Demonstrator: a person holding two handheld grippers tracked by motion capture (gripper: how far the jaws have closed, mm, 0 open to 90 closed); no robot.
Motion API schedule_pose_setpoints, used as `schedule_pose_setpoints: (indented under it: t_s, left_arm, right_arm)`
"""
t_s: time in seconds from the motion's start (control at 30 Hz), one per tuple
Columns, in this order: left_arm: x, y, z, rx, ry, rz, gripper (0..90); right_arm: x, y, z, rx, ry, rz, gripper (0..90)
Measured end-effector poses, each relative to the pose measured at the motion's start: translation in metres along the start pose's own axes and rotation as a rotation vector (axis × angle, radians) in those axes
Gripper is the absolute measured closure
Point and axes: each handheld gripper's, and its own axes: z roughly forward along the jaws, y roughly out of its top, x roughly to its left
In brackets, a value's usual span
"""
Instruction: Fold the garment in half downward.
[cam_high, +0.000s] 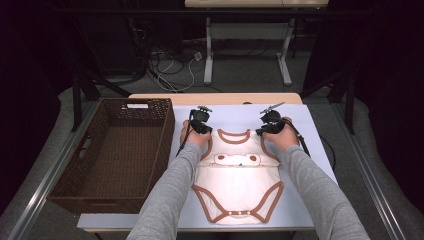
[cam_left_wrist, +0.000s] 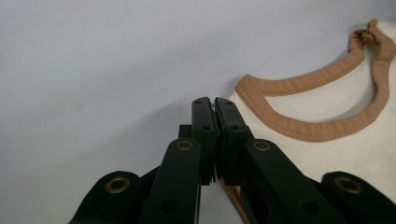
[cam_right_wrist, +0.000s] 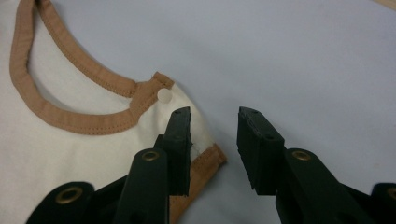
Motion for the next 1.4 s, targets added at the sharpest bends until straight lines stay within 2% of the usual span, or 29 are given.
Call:
schedule_pose_setpoints:
  t_s: [0.17, 0.23, 0.27, 0.3, 0.4, 0.47, 0.5, 0.6, 0.73, 0.77, 0.8, 0.83, 0.9, 0.93, 0.97, 1.03, 1.1, 1.17, 1.4]
  left_arm:
    - [0.000, -0.001, 0.001, 0.005, -0.001, 0.000, 87.5]
    - [0.000, -0.001, 0.001, 0.008, 0.000, 0.001, 87.5]
    - [0.000, -0.001, 0.001, 0.007, -0.001, 0.000, 87.5]
    - [0.000, -0.001, 0.001, 0.007, -0.001, -0.002, 87.5]
    - [0.000, -0.001, 0.002, 0.009, -0.001, -0.002, 87.5]
    - [0.000, -0.002, 0.002, 0.010, -0.002, -0.002, 87.5]
    - [0.000, -0.002, 0.002, 0.011, -0.003, -0.002, 87.5]
    - [0.001, -0.002, 0.002, 0.013, -0.001, 0.000, 87.5]
    - [0.002, -0.003, 0.002, 0.013, -0.003, -0.004, 87.5]
    - [0.002, -0.003, 0.001, 0.012, -0.001, -0.006, 87.6]
    - [0.002, -0.003, 0.001, 0.013, -0.002, -0.006, 87.5]
    - [0.002, -0.003, 0.001, 0.013, -0.003, -0.007, 87.5]
    - [0.002, -0.003, 0.002, 0.009, -0.004, -0.016, 87.5]
    - [0.002, -0.003, 0.002, 0.011, -0.002, -0.005, 87.6]
    - [0.002, -0.003, 0.002, 0.009, -0.003, -0.011, 87.5]
    - [0.002, -0.003, 0.002, 0.009, -0.002, -0.006, 87.6]
    - [0.002, -0.002, 0.001, 0.001, -0.002, -0.005, 87.6]
    - [0.002, -0.002, -0.001, -0.005, -0.003, -0.004, 87.5]
    - [-0.001, 0.000, -0.011, -0.025, 0.004, 0.005, 87.5]
  right_arm:
    - [-0.001, -0.001, 0.001, 0.006, 0.011, 0.014, 64.7]
    - [0.000, -0.001, 0.002, 0.018, 0.009, 0.007, 64.6]
    - [0.000, -0.002, 0.004, 0.004, 0.019, 0.003, 64.6]
    - [0.000, -0.002, 0.004, 0.021, 0.008, -0.005, 64.6]
    - [0.001, -0.002, 0.006, 0.024, 0.013, 0.009, 64.6]
    - [0.000, -0.003, 0.008, 0.024, 0.041, 0.027, 64.0]
    - [0.001, -0.004, 0.010, 0.042, 0.041, 0.035, 63.4]
    - [0.001, -0.003, 0.009, 0.046, 0.042, 0.026, 65.3]
    - [0.003, -0.003, 0.010, 0.041, 0.042, 0.013, 73.7]
    - [0.005, -0.003, 0.011, 0.029, 0.058, 0.017, 75.6]
    - [0.006, -0.002, 0.009, 0.056, 0.036, 0.002, 76.4]
    - [0.006, -0.002, 0.010, 0.044, 0.042, -0.007, 76.9]
    - [0.008, -0.001, 0.009, 0.059, 0.033, -0.010, 77.6]
    - [0.008, -0.002, 0.009, 0.058, 0.025, -0.023, 77.7]
    - [0.008, -0.002, 0.010, 0.042, 0.024, -0.030, 77.9]
    - [0.010, -0.001, 0.009, 0.050, 0.007, -0.052, 78.0]
    - [0.012, -0.002, 0.008, 0.021, 0.001, -0.047, 78.0]
    - [0.012, -0.001, 0.004, 0.017, -0.017, -0.061, 78.1]
    - [0.015, 0.002, -0.009, -0.034, -0.012, -0.082, 78.1]
